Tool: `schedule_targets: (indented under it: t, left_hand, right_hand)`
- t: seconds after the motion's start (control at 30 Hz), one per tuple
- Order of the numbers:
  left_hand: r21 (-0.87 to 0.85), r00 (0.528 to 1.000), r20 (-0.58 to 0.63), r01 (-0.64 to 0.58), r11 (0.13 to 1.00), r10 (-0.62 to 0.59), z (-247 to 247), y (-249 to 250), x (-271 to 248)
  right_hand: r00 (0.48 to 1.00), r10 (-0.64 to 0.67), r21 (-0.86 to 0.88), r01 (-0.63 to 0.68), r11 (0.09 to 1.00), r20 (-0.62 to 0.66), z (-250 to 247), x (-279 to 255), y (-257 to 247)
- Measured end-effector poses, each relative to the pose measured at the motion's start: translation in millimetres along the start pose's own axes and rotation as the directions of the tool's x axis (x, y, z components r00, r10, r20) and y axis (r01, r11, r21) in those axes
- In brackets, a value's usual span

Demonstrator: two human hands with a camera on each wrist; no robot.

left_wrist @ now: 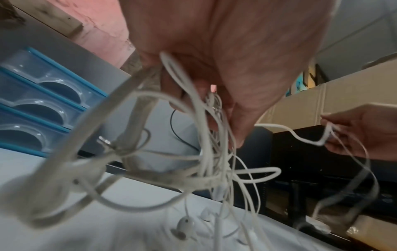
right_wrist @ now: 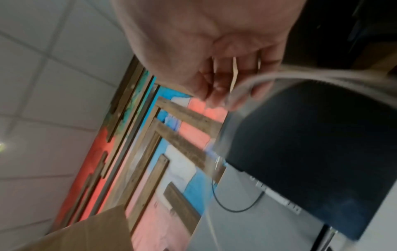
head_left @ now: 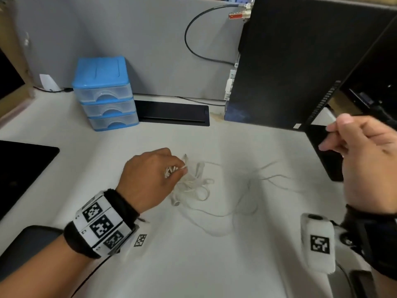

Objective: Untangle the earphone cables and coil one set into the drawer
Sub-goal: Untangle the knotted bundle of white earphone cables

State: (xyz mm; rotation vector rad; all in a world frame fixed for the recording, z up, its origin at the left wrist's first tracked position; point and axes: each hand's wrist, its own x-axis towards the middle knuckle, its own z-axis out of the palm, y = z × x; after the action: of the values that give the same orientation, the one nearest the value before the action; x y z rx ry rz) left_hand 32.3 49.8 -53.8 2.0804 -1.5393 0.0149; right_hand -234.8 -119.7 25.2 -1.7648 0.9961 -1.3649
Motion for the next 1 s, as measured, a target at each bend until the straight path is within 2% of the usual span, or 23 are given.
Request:
schedule_targets:
  t: [0.07,0.13,0.23,0.3,0.37,0.47,0.53,0.6,0.67,0.7,0.77,0.83,0.9,0.93,0.97,1.0]
  left_hand:
    - [0.003,1.000,0.000,0.000,1.000,0.000,-5,1,1]
    - [0.006,0.999,-0.004,-0.035,0.999,0.036,-6,11,0]
    - [0.009,0.992,0.008,-0.122,0.992,0.122,-4,30,-6]
    - [0.004,0.987,0.027,-0.160,0.987,0.160,-4,35,-11]
    - [-0.025,0.985,0.032,-0.169,0.985,0.170,-5,37,-12]
    - [-0.099,0.989,0.043,-0.139,0.985,0.143,-6,34,-10]
    - [-0.229,0.995,0.058,-0.069,0.971,0.085,-5,29,-8]
    - [-0.396,0.997,0.073,0.040,0.917,-0.012,-7,23,-4]
    - [-0.543,0.994,0.057,0.106,0.833,-0.089,-12,19,2]
    - [-0.590,0.993,0.031,0.108,0.800,-0.111,-16,17,6]
    - [-0.654,0.989,-0.012,0.101,0.750,-0.145,-23,14,10]
    - [-0.695,0.984,-0.040,0.098,0.712,-0.174,-28,14,13]
    - [-0.709,0.979,-0.074,0.082,0.701,-0.189,-31,15,15]
    - [-0.713,0.978,-0.088,0.071,0.698,-0.190,-32,16,15]
    - [-0.714,0.978,-0.098,0.061,0.697,-0.186,-33,18,15]
    - [-0.717,0.978,-0.102,0.054,0.695,-0.181,-33,20,14]
  right_hand:
    - [0.999,-0.005,-0.105,0.010,0.994,0.051,2,-1,3]
    - [0.978,-0.072,-0.189,0.110,0.976,0.196,18,-17,1]
    - [0.875,-0.156,-0.204,0.274,0.940,0.458,56,-61,-2]
    - [0.779,-0.136,-0.241,0.348,0.906,0.612,73,-85,4]
    - [0.720,-0.088,-0.254,0.353,0.901,0.688,77,-92,10]
    - [0.722,-0.059,-0.122,0.196,0.973,0.690,73,-86,5]
    - [0.788,-0.055,0.003,0.068,0.998,0.614,69,-77,-6]
    - [0.846,0.008,0.079,-0.059,0.995,0.534,63,-65,-8]
    - [0.839,0.084,0.015,-0.109,0.994,0.538,54,-53,-1]
    - [0.823,0.122,-0.078,-0.095,0.992,0.555,52,-50,6]
    - [0.780,0.188,-0.353,0.045,0.935,0.597,51,-49,22]
    - [0.733,0.270,-0.597,0.226,0.770,0.625,54,-56,33]
    - [0.669,0.369,-0.698,0.320,0.640,0.645,60,-65,38]
    - [0.657,0.396,-0.719,0.337,0.608,0.642,63,-69,38]
    - [0.671,0.386,-0.731,0.355,0.582,0.633,66,-73,35]
    - [0.708,0.330,-0.734,0.386,0.559,0.624,68,-76,35]
